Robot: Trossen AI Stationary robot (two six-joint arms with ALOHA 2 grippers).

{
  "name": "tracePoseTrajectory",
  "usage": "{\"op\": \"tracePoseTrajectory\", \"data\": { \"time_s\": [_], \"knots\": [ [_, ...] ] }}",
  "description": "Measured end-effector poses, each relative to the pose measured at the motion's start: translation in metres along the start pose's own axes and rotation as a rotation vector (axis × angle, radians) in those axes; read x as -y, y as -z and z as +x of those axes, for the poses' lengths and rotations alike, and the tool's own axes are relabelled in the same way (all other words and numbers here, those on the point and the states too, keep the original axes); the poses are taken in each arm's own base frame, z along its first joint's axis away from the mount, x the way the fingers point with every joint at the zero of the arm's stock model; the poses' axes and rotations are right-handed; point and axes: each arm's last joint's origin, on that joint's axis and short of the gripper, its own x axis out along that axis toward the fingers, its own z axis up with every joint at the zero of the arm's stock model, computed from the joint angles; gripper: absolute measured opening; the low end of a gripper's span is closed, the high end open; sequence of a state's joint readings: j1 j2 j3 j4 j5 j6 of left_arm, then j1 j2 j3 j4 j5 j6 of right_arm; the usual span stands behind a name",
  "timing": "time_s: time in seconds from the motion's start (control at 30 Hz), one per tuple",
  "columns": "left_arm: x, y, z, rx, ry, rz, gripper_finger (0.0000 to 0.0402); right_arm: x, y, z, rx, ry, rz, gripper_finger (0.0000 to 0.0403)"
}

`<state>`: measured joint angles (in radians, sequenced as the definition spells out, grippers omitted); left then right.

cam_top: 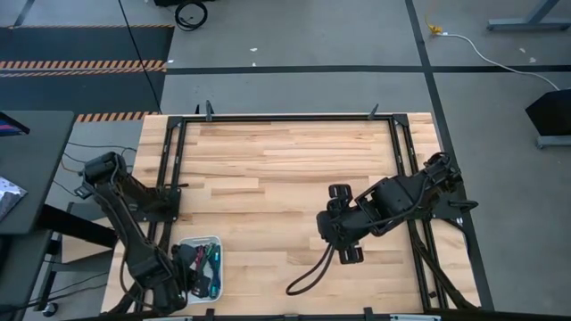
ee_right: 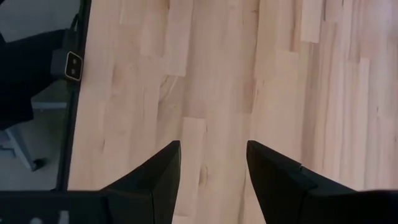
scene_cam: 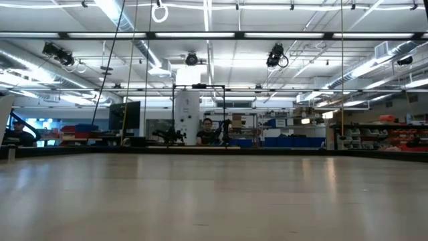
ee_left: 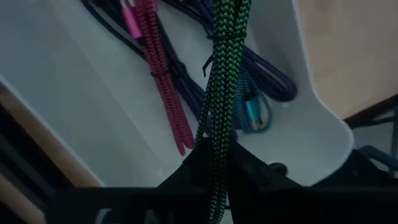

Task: Pick and place USB-C Cables
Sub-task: Put the green charger cable into the bin, then move the bin to the middle of of table

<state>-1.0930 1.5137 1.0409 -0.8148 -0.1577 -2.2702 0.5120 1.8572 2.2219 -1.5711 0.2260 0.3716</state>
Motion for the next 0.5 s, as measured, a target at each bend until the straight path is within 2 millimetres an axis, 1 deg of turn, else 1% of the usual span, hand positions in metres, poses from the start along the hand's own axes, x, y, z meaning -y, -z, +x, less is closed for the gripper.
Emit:
{"op": "tracePoseTrajectory", "data": {
  "time_s": [0.13, 0.2, 0.3, 0.5],
  "knots": [
    [-0.002, 0.001, 0.008, -0.011, -0.072, 0.028, 0.003, -0.004, 0.001, -0.001, 0.001, -0.005, 0.012, 0.019],
    [-0.003, 0.001, 0.011, -0.015, -0.095, 0.045, 0.0039, -0.006, 0.002, -0.001, 0.001, -0.008, 0.011, 0.019],
    [-0.004, 0.002, 0.015, -0.009, -0.115, 0.064, 0.0067, -0.01, 0.004, -0.002, 0.001, -0.014, 0.001, 0.019],
    [-0.004, -0.004, 0.016, 0.013, -0.146, 0.078, 0.0144, -0.015, 0.006, -0.003, 0.001, -0.022, 0.001, 0.019]
  ]
}}
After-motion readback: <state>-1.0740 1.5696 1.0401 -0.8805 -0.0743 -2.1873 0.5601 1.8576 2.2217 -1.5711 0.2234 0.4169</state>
